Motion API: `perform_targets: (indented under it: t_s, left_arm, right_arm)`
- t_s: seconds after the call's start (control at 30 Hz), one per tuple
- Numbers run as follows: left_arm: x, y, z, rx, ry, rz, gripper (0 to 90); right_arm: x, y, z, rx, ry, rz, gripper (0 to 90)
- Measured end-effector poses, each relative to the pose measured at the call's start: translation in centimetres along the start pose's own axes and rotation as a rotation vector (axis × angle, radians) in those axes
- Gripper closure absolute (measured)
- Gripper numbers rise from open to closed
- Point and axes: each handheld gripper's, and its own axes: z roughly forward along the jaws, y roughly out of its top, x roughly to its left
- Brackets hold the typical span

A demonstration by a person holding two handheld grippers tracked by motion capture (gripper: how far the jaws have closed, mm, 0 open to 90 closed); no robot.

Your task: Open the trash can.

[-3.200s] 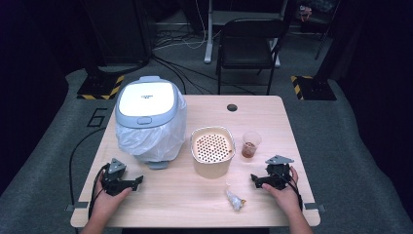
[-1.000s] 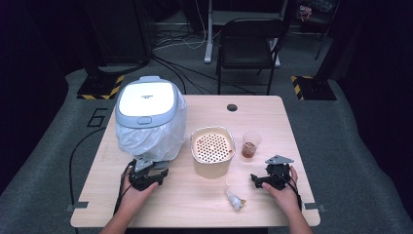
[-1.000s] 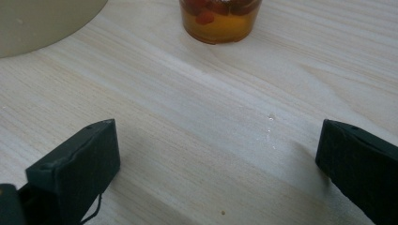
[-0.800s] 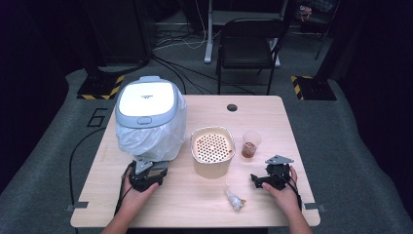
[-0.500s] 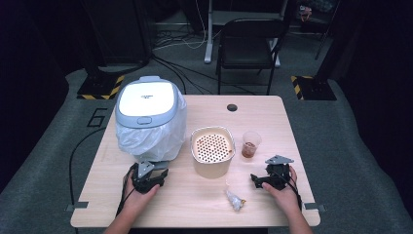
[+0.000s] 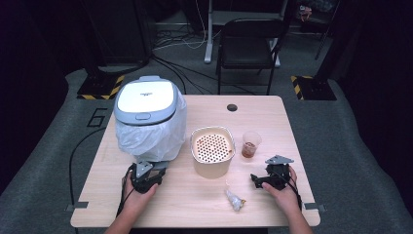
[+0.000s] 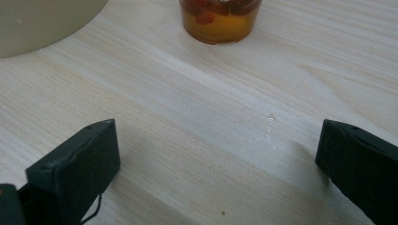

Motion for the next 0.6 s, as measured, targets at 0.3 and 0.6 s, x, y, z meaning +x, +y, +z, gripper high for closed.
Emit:
perform_targets:
  t_s: [0.3, 0.6]
  left_arm:
    - [-0.8, 0.0, 0.6, 0.053, 0.023, 0.009, 49.7]
    - [-1.5, 0.1, 0.9, 0.092, 0.071, 0.104, 49.4]
  right_arm:
    - [0.0, 0.0, 0.0, 0.003, -0.001, 0.004, 0.0]
    - [0.0, 0.0, 0.0, 0.002, -0.001, 0.004, 0.0]
